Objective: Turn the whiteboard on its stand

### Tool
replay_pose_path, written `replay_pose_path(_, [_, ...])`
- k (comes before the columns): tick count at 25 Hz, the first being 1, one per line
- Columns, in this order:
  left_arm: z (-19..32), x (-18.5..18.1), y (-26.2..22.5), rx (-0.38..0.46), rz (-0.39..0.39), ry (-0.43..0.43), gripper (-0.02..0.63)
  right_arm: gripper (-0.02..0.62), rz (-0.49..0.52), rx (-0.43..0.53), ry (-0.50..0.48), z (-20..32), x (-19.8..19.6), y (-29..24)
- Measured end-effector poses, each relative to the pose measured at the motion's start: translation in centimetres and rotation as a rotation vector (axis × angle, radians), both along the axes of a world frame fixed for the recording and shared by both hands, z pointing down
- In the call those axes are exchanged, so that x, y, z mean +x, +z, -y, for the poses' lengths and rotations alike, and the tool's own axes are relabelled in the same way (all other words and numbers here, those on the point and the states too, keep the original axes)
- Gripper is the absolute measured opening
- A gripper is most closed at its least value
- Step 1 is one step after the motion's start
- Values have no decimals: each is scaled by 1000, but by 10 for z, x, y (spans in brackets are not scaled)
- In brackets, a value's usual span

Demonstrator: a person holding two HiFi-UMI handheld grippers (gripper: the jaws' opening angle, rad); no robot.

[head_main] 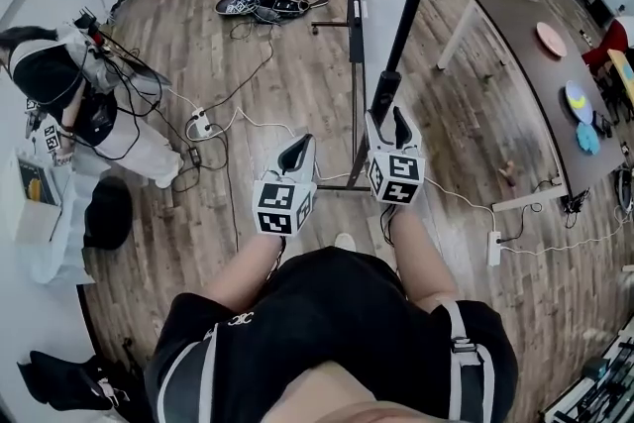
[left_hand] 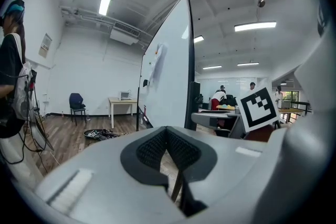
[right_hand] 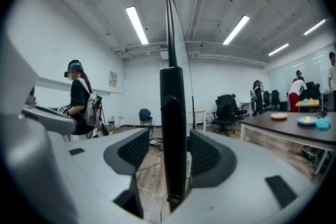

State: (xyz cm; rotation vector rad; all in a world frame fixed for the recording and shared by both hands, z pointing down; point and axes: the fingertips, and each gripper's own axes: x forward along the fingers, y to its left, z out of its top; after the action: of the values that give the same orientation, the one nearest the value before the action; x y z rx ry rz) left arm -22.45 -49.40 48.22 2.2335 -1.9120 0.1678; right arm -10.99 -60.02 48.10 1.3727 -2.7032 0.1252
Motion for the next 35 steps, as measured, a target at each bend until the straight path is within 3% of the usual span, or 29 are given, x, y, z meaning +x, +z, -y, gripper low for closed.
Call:
replay_pose_path(9, [-2, -12, 4, -12, 1, -28, 10, 225, -74, -43, 12, 37, -14, 14])
replay_pose_path(11, [-3, -15, 5, -15, 0, -33, 11, 195, -81, -37, 4, 37, -17, 15])
replay_pose_path(35, [-22, 21, 12, -14, -20, 69, 11, 193, -74, -24, 16, -7, 11, 16])
